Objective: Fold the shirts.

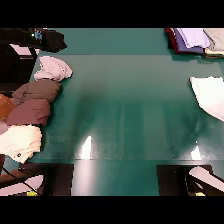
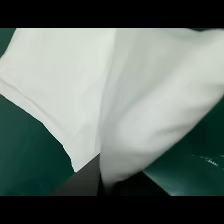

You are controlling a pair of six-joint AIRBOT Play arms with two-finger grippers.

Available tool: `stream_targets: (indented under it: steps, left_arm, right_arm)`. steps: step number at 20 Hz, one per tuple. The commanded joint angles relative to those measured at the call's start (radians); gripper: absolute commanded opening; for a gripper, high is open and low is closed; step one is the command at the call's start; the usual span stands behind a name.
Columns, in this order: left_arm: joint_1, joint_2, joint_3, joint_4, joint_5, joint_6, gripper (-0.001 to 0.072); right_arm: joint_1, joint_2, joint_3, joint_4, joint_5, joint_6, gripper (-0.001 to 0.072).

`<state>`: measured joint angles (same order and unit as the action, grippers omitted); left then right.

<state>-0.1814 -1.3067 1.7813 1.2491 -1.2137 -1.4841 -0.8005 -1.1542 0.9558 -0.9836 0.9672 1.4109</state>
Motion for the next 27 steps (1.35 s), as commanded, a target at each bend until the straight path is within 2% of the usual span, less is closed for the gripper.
stream_targets:
  steps: [1,2,3,5,8,11,15,16,18,20,21,27]
  left_arm:
    - [-0.001,0.0,0.0,0.0,-0.011,-0.001,0.0024]
    - [-0.001,0.0,0.0,0.0,-0.019,-0.001,0.0024]
    - [-0.001,0.0,0.0,0.0,-0.029,0.0,0.0024]
    - [0.0,0.0,0.0,0.0,-0.05,0.0,0.0024]
    - [-0.001,0.0,0.0,0.0,-0.049,-0.001,0.0024]
    - [-0.001,0.0,0.0,0.0,-0.027,-0.001,0.0024]
    - [0.0,0.0,0.0,0.0,-0.016,-0.001,0.0024]
    - [-0.001,0.0,0.0,0.0,-0.012,-0.001,0.0024]
    - [0.0,0.0,0.0,0.0,0.0,-0.001,0.0024]
    - [0.0,0.0,0.0,0.0,0.007,-0.001,0.0025]
    - [-0.001,0.0,0.0,0.0,0.01,-0.001,0.0024]
    - [-0.001,0.0,0.0,0.0,0.01,-0.001,0.0024]
  right_arm:
    - [0.008,0.016,-0.027,-0.074,0.062,0.0,0.0145]
    - [0.01,0.018,-0.026,-0.117,0.076,-0.012,0.0425]
    - [0.008,0.022,-0.025,-0.168,0.103,-0.017,0.0621]
    - [-0.025,0.053,-0.024,-0.257,0.151,-0.016,0.064]
    - [-0.032,0.148,-0.025,-0.263,0.166,-0.016,0.0636]
    - [0.09,0.257,-0.025,-0.182,0.141,-0.016,0.0635]
    - [0.349,0.338,-0.025,-0.075,0.135,-0.016,0.0631]
    - [0.42,0.346,-0.025,-0.072,0.129,-0.016,0.0608]
    - [0.56,0.351,-0.025,-0.073,0.108,-0.016,0.045]
    - [0.679,0.351,-0.025,-0.075,0.087,-0.016,0.0111]
    - [0.727,0.351,-0.025,-0.075,0.075,-0.014,0.0014]
    - [0.809,0.351,-0.025,-0.072,0.062,0.014,0.0014]
